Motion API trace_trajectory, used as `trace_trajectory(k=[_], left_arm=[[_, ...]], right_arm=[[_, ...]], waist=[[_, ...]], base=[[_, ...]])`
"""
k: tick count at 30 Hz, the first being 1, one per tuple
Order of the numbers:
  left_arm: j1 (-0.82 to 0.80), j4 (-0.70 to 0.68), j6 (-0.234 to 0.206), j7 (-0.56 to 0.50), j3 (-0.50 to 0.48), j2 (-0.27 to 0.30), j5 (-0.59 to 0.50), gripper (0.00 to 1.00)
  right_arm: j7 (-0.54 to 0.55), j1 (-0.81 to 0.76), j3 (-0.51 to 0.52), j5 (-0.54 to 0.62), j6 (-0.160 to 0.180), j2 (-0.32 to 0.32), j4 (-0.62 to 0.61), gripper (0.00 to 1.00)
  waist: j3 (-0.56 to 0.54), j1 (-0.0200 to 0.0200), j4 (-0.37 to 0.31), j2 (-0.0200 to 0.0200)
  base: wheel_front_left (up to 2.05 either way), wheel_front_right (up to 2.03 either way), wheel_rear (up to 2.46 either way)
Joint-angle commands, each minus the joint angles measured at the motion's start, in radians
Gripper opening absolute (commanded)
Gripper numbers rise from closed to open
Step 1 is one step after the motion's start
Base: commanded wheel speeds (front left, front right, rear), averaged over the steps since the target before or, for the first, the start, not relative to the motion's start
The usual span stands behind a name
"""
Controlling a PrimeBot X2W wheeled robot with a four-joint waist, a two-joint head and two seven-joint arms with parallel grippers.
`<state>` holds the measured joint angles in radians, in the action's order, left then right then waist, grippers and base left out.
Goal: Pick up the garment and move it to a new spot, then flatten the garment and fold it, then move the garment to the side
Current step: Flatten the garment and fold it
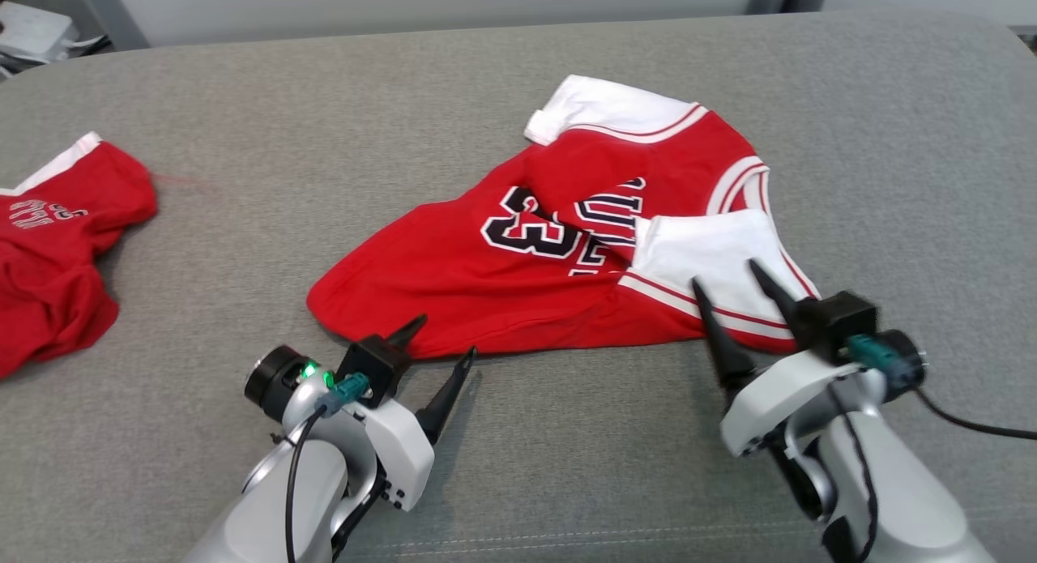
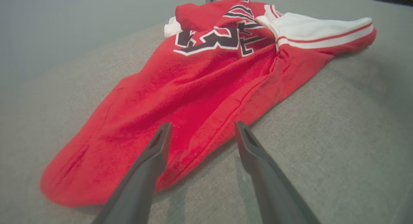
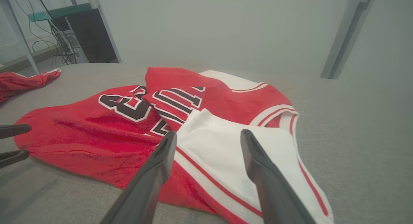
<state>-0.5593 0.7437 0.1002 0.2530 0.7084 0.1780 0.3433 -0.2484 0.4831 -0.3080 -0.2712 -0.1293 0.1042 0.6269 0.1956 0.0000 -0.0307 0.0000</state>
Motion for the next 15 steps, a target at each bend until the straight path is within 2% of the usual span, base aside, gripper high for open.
trace_trajectory(k=[1,13,14,15], left_arm=[[0.002,-0.022,0.004,0.009,-0.030,0.025,-0.002,1.00],[0.054,-0.053,0.006,0.009,-0.077,-0.018,0.000,1.00],[0.060,-0.054,0.007,0.009,-0.082,-0.022,-0.003,1.00],[0.060,-0.054,0.007,0.009,-0.082,-0.022,-0.003,1.00]], right_arm=[[-0.013,0.015,-0.079,-0.014,-0.001,0.001,-0.024,1.00],[0.019,0.157,-0.516,-0.111,-0.001,0.087,0.073,1.00],[0.036,0.187,-0.577,-0.129,-0.001,0.106,0.094,1.00],[0.036,0.187,-0.577,-0.129,-0.001,0.106,0.094,1.00]], waist=[[-0.008,0.0000,0.020,0.0000],[-0.021,0.0000,0.149,0.0000],[-0.023,0.0000,0.171,0.0000],[-0.023,0.0000,0.171,0.0000]], base=[[0.00,0.00,0.00],[0.00,0.00,0.00],[0.00,0.00,0.00],[0.00,0.00,0.00]])
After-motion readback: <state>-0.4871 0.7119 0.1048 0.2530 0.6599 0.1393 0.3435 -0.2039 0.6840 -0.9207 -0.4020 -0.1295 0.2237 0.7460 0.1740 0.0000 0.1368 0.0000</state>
